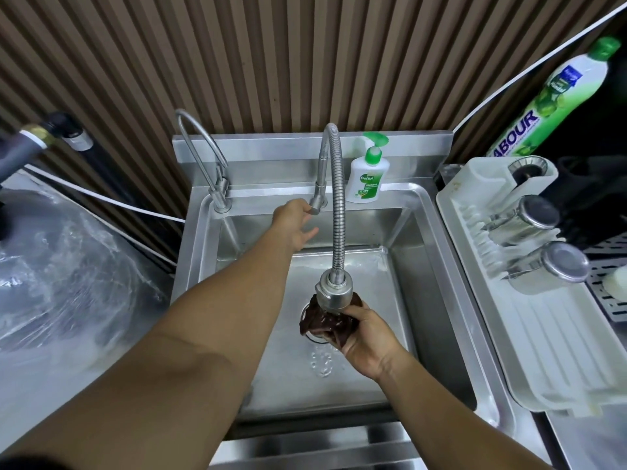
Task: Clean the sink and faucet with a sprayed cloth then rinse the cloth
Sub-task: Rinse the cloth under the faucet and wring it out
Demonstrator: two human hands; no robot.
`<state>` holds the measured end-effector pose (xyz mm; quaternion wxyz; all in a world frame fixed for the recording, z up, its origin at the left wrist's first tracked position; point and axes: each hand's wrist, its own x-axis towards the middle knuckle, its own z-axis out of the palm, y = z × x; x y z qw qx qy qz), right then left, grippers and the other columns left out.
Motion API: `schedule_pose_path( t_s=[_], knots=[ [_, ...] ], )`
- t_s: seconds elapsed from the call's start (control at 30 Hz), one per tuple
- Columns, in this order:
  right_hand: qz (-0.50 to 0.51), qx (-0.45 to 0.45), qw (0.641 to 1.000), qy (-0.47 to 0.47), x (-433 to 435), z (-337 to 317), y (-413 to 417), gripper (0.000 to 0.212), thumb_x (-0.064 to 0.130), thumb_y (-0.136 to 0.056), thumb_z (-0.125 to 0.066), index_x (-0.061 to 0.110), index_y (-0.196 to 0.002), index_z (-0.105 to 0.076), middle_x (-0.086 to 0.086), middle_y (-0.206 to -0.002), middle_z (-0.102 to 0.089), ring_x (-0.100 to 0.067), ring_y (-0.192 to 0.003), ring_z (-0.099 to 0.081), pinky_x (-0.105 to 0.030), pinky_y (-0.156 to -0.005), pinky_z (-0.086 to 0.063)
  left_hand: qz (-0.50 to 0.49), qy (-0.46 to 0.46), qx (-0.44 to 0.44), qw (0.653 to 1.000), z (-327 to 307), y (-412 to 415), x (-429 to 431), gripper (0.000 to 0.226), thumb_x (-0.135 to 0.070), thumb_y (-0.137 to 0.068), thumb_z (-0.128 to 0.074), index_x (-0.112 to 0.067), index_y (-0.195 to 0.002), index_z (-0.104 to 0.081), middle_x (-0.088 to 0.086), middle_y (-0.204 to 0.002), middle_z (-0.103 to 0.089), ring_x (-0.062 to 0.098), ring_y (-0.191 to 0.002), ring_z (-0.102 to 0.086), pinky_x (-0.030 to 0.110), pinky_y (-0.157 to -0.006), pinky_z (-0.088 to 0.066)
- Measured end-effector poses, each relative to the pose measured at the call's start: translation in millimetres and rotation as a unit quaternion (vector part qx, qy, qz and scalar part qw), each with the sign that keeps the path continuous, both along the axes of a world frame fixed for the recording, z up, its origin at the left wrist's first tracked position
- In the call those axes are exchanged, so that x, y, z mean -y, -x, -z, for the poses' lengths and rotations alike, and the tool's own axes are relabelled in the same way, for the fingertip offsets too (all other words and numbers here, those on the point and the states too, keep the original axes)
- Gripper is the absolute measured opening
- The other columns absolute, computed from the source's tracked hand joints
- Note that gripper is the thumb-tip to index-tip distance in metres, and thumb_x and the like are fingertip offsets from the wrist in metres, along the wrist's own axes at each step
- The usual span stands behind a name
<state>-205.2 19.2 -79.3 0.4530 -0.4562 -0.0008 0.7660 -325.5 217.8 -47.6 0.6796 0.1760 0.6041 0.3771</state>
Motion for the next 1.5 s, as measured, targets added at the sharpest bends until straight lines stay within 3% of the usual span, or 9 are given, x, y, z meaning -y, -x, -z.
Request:
schedule_pose_path(
  t_s=[0.17,0.33,0.5,0.7,0.87,0.97,1.2,1.37,1.5],
  knots=[
    [0.019,-0.018,1.0,0.006,0.0,0.7,-0.2,0.048,-0.004,-0.095,-0.045,0.001,-0.143,-0.046,-0.029,-0.126,-0.065,-0.043,-0.1,-0.069,-0.05,-0.083,-0.06,0.017,-0.076,-0.075,0.994,11.6,-7.0,4.0,0.016,-0.019,-0.091,-0.062,-0.015,-0.106,-0.065,0.002,-0.116,-0.069,0.02,-0.112,-0.061,0.042,-0.089,-0.054],
    [0.047,-0.019,0.998,0.031,3.4,4.1,5.7,0.046,-0.001,-0.097,-0.045,0.003,-0.143,-0.047,-0.025,-0.124,-0.067,-0.037,-0.099,-0.072,-0.04,-0.07,-0.061,0.216,-0.265,-0.257,0.904,18.8,-1.3,14.9,0.023,-0.034,-0.093,-0.046,-0.033,-0.107,-0.064,0.0,-0.117,-0.069,0.022,-0.101,-0.063,0.04,-0.093,-0.05],
    [0.071,-0.009,0.997,0.034,8.1,12.6,12.3,0.045,0.003,-0.1,-0.044,0.005,-0.145,-0.044,-0.025,-0.129,-0.065,-0.04,-0.116,-0.065,-0.05,-0.095,-0.053,0.285,-0.195,-0.259,0.902,5.6,40.2,59.8,0.068,-0.02,-0.099,-0.049,-0.031,-0.16,-0.021,-0.009,-0.157,-0.038,0.013,-0.129,-0.048,0.027,-0.098,-0.04],
    [0.078,-0.014,0.997,0.001,27.2,9.2,23.8,0.038,0.001,-0.101,-0.045,0.013,-0.137,-0.045,-0.026,-0.132,-0.062,-0.039,-0.117,-0.063,-0.047,-0.091,-0.053,0.439,-0.108,-0.18,0.874,-0.7,61.8,191.8,0.092,-0.019,-0.081,-0.076,-0.032,-0.156,-0.025,-0.012,-0.149,-0.045,0.012,-0.135,-0.046,0.025,-0.098,-0.043],
    [0.02,0.045,0.998,-0.043,51.9,-3.6,53.8,0.03,0.001,-0.099,-0.047,0.013,-0.125,-0.052,-0.023,-0.122,-0.066,-0.032,-0.109,-0.064,-0.041,-0.087,-0.049,0.326,-0.097,-0.165,0.926,8.4,43.3,225.8,0.079,-0.017,-0.065,-0.064,-0.032,-0.139,-0.041,0.0,-0.107,-0.063,0.015,-0.09,-0.062,0.021,-0.062,-0.048],
    [-0.011,0.088,0.994,-0.064,57.4,-6.1,61.9,0.024,0.007,-0.097,-0.047,0.015,-0.118,-0.055,-0.014,-0.12,-0.069,-0.024,-0.111,-0.062,-0.043,-0.093,-0.044,0.306,-0.105,-0.224,0.92,6.6,46.3,225.6,0.053,-0.011,-0.074,-0.064,-0.029,-0.123,-0.052,-0.004,-0.108,-0.064,0.021,-0.104,-0.064,0.027,-0.079,-0.052],
    [-0.03,0.174,0.977,-0.116,66.3,-6.5,48.1,0.031,-0.014,-0.088,-0.051,0.017,-0.085,-0.05,-0.007,-0.095,-0.062,-0.022,-0.093,-0.056,-0.034,-0.072,-0.037,0.367,-0.203,-0.434,0.797,5.8,63.6,217.6,0.027,-0.003,-0.082,-0.051,-0.013,-0.104,-0.063,0.009,-0.101,-0.068,0.031,-0.094,-0.062,0.03,-0.068,-0.043],
    [0.011,0.216,0.968,-0.13,70.0,-3.8,45.0,0.041,-0.026,-0.072,-0.05,0.014,-0.067,-0.051,-0.006,-0.078,-0.061,-0.029,-0.086,-0.061,-0.041,-0.085,-0.056,0.463,-0.243,-0.453,0.722,3.3,70.5,221.2,0.017,-0.009,-0.086,-0.052,-0.015,-0.101,-0.05,0.01,-0.106,-0.065,0.031,-0.091,-0.061,0.037,-0.073,-0.053],
    [0.001,0.283,0.949,-0.141,76.2,-5.3,45.5,0.051,-0.027,-0.074,-0.054,0.02,-0.054,-0.061,-0.008,-0.076,-0.061,-0.021,-0.077,-0.063,-0.036,-0.086,-0.059,0.502,-0.255,-0.495,0.662,6.2,70.4,225.4,0.037,-0.029,-0.082,-0.066,-0.021,-0.117,-0.056,0.005,-0.111,-0.067,0.031,-0.097,-0.064,0.039,-0.079,-0.055]
  ],
)
